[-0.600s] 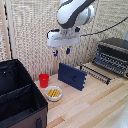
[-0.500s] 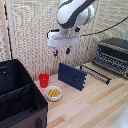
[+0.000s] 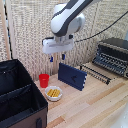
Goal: Kindly spot and seek the red cup placed ahead of you. Cautiously adjust your gripper towards the red cup, gripping it gently. Find the after-storage area of the caddy. Relocate the red cup in your grip over the rear portion and softly release it into the compartment.
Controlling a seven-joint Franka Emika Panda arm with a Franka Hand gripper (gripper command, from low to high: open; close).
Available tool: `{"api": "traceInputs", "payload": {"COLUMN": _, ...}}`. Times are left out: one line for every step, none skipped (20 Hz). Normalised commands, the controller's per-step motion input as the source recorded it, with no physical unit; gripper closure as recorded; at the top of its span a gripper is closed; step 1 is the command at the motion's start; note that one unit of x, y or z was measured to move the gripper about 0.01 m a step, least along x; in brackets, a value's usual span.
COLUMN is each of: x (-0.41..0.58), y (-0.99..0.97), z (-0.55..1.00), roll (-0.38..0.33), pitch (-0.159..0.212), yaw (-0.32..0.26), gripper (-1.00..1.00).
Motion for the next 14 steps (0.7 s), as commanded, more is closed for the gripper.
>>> {"api": "traceInputs", "payload": {"x": 0.606, "y": 0.2, "z": -0.2, "roll": -0.042, "pitch": 0.185, "yaw": 0.031, "gripper": -1.0}}
{"api": "traceInputs", "payload": {"x": 0.571, "y": 0.16, "z": -0.21, "roll": -0.041, "pitch": 0.18, "yaw": 0.044, "gripper": -1.0}}
{"api": "traceInputs", "payload": {"x": 0.566, "y": 0.14, "z": -0.21, "roll": -0.039, "pitch": 0.175, "yaw": 0.046, "gripper": -1.0}}
{"api": "traceInputs", "payload": {"x": 0.574, "y": 0.11, "z": -0.21, "roll": -0.035, "pitch": 0.166, "yaw": 0.05, "gripper": -1.0}}
{"api": "traceInputs", "payload": {"x": 0.566, "y": 0.05, "z": -0.22, "roll": -0.028, "pitch": 0.159, "yaw": 0.059, "gripper": -1.0}}
{"api": "traceInputs", "payload": {"x": 0.566, "y": 0.02, "z": -0.22, "roll": -0.023, "pitch": 0.147, "yaw": 0.063, "gripper": -1.0}}
{"api": "traceInputs", "payload": {"x": 0.554, "y": 0.0, "z": -0.21, "roll": -0.017, "pitch": 0.129, "yaw": 0.064, "gripper": -1.0}}
{"api": "traceInputs", "payload": {"x": 0.526, "y": 0.0, "z": -0.22, "roll": -0.017, "pitch": 0.121, "yaw": 0.075, "gripper": -1.0}}
{"api": "traceInputs", "payload": {"x": 0.483, "y": 0.0, "z": -0.22, "roll": -0.013, "pitch": 0.11, "yaw": 0.083, "gripper": -1.0}}
{"api": "traceInputs", "payload": {"x": 0.451, "y": 0.0, "z": -0.22, "roll": -0.015, "pitch": 0.094, "yaw": 0.079, "gripper": -1.0}}
{"api": "traceInputs", "payload": {"x": 0.414, "y": 0.0, "z": -0.22, "roll": -0.016, "pitch": 0.088, "yaw": 0.076, "gripper": -1.0}}
{"api": "traceInputs", "payload": {"x": 0.36, "y": 0.0, "z": -0.23, "roll": -0.019, "pitch": 0.077, "yaw": 0.069, "gripper": -1.0}}
{"api": "traceInputs", "payload": {"x": 0.3, "y": 0.0, "z": -0.23, "roll": -0.013, "pitch": 0.063, "yaw": 0.062, "gripper": -1.0}}
{"api": "traceInputs", "payload": {"x": 0.271, "y": 0.0, "z": -0.22, "roll": -0.011, "pitch": 0.055, "yaw": 0.061, "gripper": -1.0}}
